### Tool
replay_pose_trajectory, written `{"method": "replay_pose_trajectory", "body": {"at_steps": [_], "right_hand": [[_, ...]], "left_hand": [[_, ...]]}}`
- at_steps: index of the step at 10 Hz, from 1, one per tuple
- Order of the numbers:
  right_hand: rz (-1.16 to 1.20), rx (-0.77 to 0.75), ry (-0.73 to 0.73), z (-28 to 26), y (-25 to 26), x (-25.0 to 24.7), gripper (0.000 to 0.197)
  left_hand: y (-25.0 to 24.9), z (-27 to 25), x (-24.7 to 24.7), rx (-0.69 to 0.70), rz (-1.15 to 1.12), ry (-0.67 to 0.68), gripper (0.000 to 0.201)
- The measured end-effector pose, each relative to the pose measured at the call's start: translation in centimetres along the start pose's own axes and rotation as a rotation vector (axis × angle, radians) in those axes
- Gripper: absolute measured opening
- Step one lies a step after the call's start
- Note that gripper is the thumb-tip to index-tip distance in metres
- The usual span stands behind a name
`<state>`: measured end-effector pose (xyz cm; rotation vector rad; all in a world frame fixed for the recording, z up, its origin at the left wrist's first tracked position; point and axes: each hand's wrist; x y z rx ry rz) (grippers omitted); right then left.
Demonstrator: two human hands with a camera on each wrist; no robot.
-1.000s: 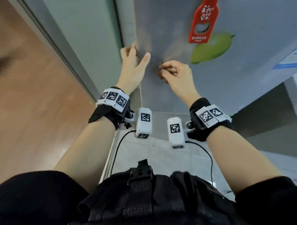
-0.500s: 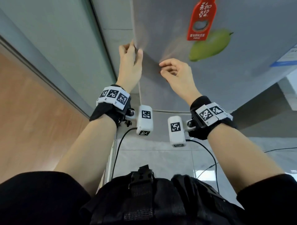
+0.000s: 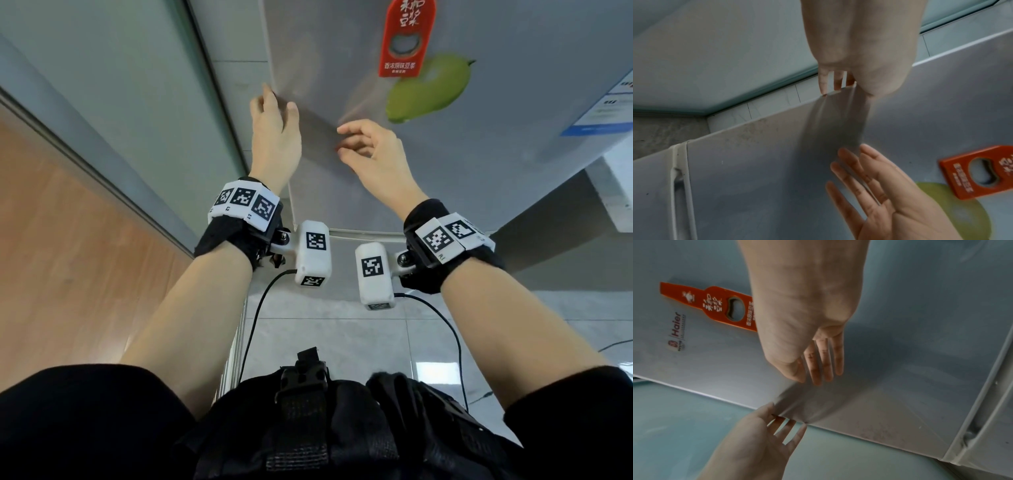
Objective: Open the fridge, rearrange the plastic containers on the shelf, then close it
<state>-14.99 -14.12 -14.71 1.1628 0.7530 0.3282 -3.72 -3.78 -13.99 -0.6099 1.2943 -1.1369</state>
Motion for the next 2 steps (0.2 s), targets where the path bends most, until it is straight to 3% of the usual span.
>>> {"method": "replay_pose_trajectory", "body": {"at_steps": [2], "right_hand": [[0.056, 0.031, 0.009, -2.0, -0.3, -3.4, 0.023]], "left_hand": [[-1.9, -4.3, 0.2, -0.046, -0.047, -0.095, 0.056]]}}
Point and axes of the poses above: each hand's wrist, its own z-axis towards the middle knuckle, its own x-axis out of the palm, y = z × x, and after that the axes turned 13 degrees about -y, right-handed
